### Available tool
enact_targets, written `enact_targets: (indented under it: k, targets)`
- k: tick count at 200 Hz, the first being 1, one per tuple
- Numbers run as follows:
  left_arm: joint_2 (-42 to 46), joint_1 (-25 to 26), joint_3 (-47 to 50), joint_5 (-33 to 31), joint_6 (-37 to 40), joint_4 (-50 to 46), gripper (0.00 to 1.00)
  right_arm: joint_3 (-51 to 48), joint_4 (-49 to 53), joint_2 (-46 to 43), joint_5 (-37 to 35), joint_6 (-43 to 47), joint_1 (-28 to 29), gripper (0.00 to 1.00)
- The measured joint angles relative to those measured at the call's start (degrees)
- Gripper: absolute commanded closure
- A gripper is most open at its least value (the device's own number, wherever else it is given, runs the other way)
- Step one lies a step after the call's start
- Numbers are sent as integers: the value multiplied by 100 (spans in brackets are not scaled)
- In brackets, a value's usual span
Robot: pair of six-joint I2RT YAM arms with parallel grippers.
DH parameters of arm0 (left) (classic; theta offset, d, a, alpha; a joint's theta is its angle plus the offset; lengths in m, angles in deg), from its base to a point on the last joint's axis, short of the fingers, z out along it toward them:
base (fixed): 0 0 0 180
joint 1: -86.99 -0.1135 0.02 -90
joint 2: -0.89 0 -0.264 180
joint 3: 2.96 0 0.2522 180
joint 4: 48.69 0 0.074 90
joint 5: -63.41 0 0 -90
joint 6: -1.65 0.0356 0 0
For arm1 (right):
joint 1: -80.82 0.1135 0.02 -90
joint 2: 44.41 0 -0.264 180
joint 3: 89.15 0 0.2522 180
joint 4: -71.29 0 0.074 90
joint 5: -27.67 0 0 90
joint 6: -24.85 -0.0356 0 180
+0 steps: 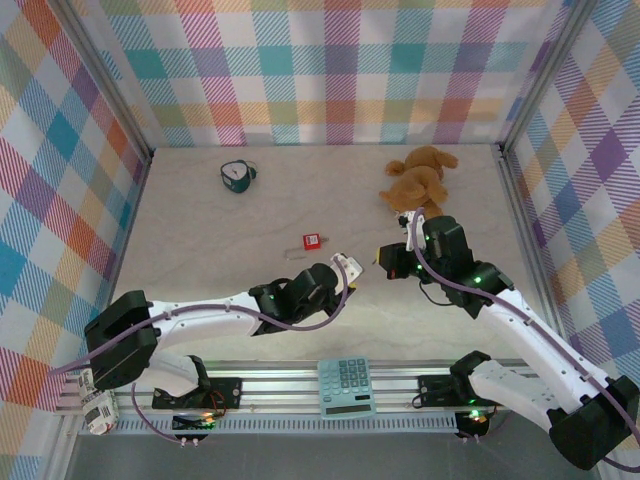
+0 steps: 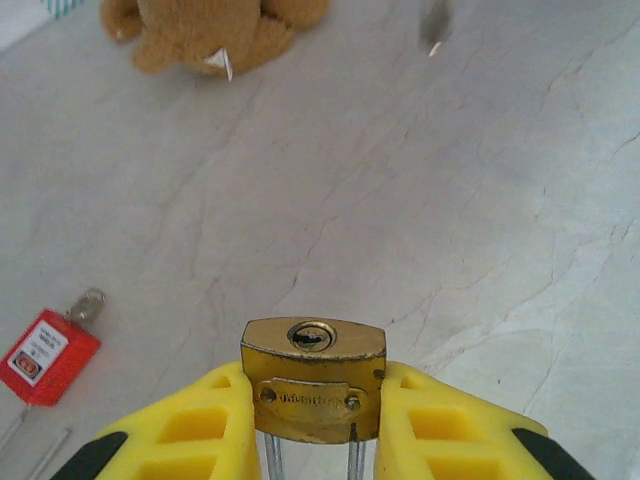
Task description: Unlock with the key
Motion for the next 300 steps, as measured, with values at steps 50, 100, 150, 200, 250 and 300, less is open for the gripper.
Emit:
enact_targets:
  k: [50, 100, 150, 200, 250, 300]
  targets:
    - [20, 157, 20, -131, 170, 168, 75, -155, -92, 66, 271, -164, 0, 100]
    - [61, 275, 17, -166, 315, 166, 74, -219, -245, 44, 511, -184, 2, 100]
    - [63, 398, 17, -199, 431, 168, 74, -483, -372, -127, 592, -232, 26, 100]
    - [63, 492, 4, -306, 522, 184, 74, -490, -476, -114, 581, -361, 151, 100]
    - [63, 514, -20, -407, 564, 254, 75, -525, -581, -37, 483, -485, 426, 100]
    - [63, 516, -33, -455, 566, 240, 75, -560, -623, -37, 238, -485, 540, 100]
